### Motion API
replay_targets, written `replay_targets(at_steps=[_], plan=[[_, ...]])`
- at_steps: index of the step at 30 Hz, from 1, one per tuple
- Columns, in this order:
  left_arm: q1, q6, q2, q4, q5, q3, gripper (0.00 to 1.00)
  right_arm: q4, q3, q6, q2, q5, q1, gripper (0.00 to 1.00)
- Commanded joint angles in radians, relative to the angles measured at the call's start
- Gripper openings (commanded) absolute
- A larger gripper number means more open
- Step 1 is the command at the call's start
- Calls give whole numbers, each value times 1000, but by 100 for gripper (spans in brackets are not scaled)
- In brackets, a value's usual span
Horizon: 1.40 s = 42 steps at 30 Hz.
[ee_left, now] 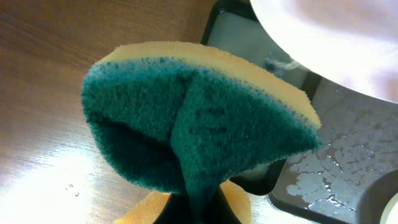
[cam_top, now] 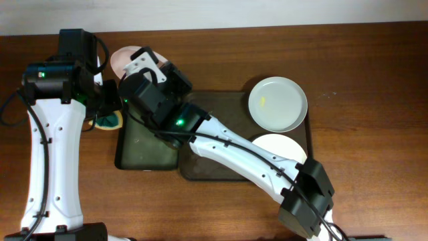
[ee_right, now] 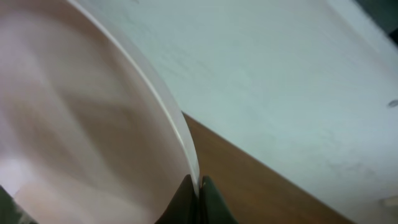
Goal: Clean dirty plates on tray and stack at the side
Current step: 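Lift the pink plate with the right gripper and place it right of tray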
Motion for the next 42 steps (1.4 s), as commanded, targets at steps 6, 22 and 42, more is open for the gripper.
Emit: replay_targets(at_steps=[6, 22, 42], plan=[[3, -18, 0, -5, -19, -3, 0, 38, 24, -57, -10, 78, -3, 4], [3, -18, 0, -1, -18, -3, 0, -277, 20, 450, -14, -591, -158, 4], [2, -18, 0, 3, -18, -3, 0, -920, -78, 365, -133, -1113, -1379, 4]])
